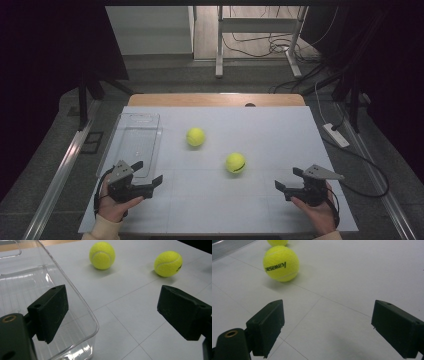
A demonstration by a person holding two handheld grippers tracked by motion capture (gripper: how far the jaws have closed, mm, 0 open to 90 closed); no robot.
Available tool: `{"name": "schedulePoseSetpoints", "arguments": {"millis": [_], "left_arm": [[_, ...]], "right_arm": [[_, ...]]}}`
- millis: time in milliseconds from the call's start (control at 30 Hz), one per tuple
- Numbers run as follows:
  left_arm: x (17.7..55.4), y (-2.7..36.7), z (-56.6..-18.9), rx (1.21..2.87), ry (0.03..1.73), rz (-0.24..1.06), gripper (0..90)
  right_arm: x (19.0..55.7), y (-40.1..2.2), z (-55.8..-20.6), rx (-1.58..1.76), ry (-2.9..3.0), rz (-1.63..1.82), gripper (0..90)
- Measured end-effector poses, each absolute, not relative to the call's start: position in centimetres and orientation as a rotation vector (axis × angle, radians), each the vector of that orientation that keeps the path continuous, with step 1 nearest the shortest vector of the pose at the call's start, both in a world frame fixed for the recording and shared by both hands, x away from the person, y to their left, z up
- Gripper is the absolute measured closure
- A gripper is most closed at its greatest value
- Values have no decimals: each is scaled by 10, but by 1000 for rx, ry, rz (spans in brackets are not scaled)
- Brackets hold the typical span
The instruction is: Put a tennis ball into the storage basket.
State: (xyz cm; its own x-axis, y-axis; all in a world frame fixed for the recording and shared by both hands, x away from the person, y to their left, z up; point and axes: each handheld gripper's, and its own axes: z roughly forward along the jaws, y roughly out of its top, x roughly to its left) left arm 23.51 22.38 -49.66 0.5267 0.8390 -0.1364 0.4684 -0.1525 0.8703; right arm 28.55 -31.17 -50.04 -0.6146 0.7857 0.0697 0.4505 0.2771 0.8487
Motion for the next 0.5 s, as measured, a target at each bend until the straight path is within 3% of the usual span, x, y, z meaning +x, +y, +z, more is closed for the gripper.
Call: {"name": "schedulePoseSetpoints", "arguments": {"millis": [500], "left_arm": [[236,223,-493,1797,1087,493,109]], "right_arm": [[285,-313,-501,1129,2184,1271,114]]}}
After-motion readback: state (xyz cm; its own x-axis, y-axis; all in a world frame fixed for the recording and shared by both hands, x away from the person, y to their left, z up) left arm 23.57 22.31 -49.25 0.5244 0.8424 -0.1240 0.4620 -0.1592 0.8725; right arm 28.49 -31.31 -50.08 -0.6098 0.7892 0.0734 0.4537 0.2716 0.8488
